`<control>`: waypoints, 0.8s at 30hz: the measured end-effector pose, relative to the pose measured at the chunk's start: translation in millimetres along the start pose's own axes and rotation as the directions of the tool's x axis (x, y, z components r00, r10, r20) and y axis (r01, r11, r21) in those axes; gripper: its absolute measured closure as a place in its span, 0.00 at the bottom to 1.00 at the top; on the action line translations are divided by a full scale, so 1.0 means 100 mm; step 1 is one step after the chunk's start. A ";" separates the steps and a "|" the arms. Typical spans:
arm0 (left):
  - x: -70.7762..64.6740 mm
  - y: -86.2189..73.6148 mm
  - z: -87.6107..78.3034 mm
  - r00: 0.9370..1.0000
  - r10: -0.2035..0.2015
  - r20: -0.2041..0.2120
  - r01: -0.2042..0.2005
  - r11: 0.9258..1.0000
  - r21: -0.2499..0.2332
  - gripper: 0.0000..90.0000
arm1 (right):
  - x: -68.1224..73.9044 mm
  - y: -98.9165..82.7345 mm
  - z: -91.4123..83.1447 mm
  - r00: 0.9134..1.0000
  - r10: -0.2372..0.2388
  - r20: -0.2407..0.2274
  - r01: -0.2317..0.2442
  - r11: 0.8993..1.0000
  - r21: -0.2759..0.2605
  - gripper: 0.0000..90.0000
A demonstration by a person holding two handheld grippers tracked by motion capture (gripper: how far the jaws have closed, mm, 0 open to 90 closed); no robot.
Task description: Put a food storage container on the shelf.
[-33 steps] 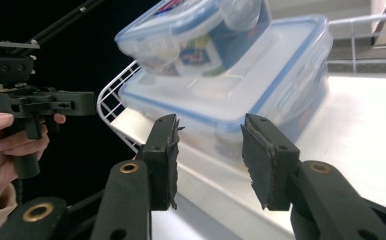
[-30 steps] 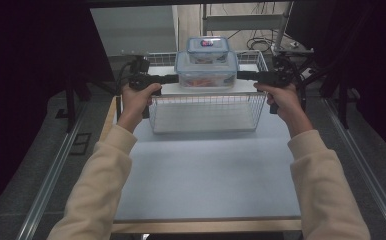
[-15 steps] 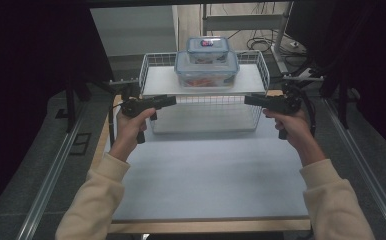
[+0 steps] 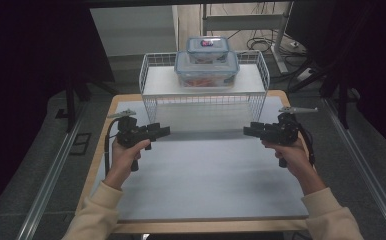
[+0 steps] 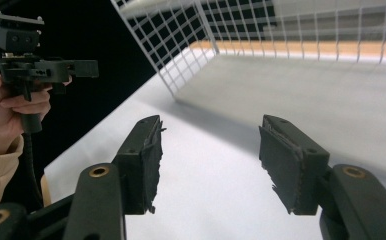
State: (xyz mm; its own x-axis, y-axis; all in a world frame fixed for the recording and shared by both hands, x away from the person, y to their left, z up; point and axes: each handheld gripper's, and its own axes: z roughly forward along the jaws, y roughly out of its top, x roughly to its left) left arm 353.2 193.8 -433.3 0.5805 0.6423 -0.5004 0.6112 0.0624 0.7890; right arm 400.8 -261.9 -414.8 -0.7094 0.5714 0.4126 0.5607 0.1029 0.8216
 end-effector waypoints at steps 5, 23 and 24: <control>0.05 -0.21 0.07 1.000 -0.010 0.007 0.010 0.999 0.036 0.38 | -0.03 -0.28 0.08 1.000 0.007 -0.005 -0.006 1.000 0.029 0.46; 0.06 -0.33 0.17 1.000 -0.003 -0.005 0.003 0.998 0.068 0.36 | -0.05 -0.48 0.15 1.000 0.006 0.016 -0.007 0.999 0.054 0.42; 0.06 -0.33 0.17 1.000 -0.002 -0.007 0.002 0.998 0.068 0.36 | -0.05 -0.48 0.15 1.000 0.006 0.018 -0.006 0.999 0.053 0.41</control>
State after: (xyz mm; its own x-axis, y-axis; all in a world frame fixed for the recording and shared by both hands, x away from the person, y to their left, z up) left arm 345.6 183.1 -468.2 0.5758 0.6473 -0.4995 0.6477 0.0117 0.7618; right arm 383.7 -257.7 -462.1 -0.6987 0.5861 0.4102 0.5872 0.1422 0.7969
